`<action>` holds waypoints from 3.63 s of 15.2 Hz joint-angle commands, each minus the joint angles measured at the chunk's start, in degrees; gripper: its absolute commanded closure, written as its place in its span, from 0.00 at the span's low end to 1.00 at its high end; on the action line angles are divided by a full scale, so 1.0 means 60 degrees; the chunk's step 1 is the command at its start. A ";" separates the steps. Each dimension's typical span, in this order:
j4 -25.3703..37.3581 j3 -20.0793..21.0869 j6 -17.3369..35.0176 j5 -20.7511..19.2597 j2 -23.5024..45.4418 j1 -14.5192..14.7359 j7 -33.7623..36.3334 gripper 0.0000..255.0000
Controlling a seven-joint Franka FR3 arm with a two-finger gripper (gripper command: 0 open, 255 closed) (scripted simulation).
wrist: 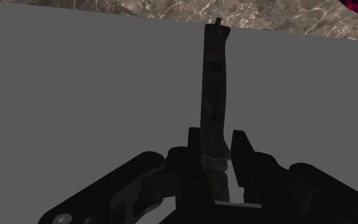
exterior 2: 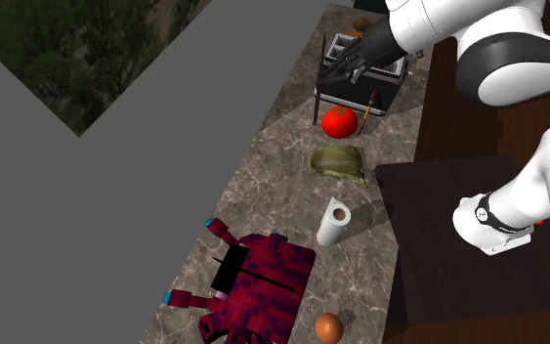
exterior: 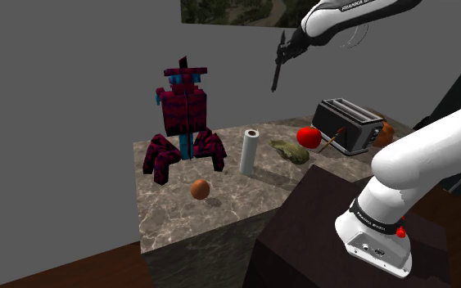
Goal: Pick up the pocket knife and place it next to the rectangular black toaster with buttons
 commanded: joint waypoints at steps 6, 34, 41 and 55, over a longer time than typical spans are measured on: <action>-0.0851 -0.1645 -0.0489 0.0319 -0.1253 0.0078 -0.1854 1.00; 0.1372 -0.8564 -0.4166 -0.0181 -0.2310 -0.0174 -0.8387 1.00; 0.3287 -1.0846 -0.5268 0.0002 -0.1684 0.0941 -0.9818 1.00; 0.3331 -1.2893 -0.4707 0.0025 -0.1564 0.2131 -1.0954 1.00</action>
